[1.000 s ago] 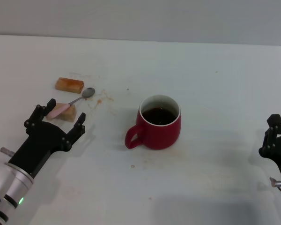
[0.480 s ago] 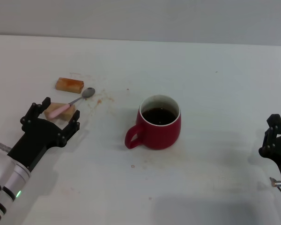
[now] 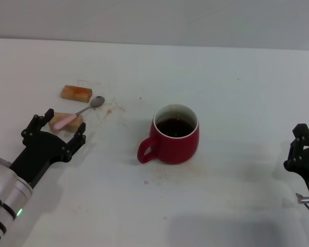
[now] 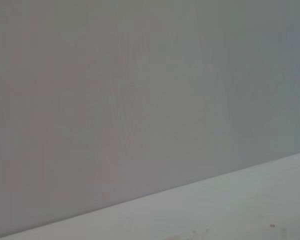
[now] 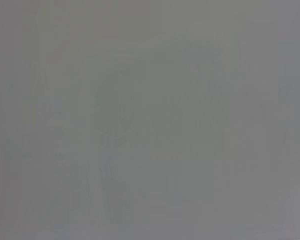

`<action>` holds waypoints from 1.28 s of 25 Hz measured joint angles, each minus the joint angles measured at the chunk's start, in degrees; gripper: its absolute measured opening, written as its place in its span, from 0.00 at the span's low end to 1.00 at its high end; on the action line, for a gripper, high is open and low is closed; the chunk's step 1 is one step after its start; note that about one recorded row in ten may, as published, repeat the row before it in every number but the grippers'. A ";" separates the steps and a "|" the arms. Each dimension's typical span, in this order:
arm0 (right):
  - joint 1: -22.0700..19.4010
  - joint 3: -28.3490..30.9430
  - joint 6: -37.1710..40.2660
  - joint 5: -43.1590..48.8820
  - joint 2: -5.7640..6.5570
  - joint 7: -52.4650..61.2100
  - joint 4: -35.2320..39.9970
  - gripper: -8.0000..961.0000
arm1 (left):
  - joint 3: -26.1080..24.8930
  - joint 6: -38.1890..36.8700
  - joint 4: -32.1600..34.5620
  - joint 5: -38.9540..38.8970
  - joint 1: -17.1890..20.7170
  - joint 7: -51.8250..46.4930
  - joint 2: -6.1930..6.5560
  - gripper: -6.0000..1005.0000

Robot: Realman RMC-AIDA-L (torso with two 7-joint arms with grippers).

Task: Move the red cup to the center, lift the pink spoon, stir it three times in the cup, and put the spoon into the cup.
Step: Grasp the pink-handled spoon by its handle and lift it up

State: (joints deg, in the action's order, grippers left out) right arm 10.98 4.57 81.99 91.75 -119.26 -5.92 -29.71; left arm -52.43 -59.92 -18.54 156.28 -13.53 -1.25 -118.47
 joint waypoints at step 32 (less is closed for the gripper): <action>0.18 0.00 -0.08 0.00 0.00 0.19 0.19 0.01 | -0.11 1.12 0.09 0.04 -0.18 -0.77 -0.06 0.45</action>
State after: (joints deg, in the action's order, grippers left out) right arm 11.16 4.57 81.91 91.75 -119.27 -5.73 -29.52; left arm -52.54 -58.80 -18.45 156.32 -13.71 -2.03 -118.53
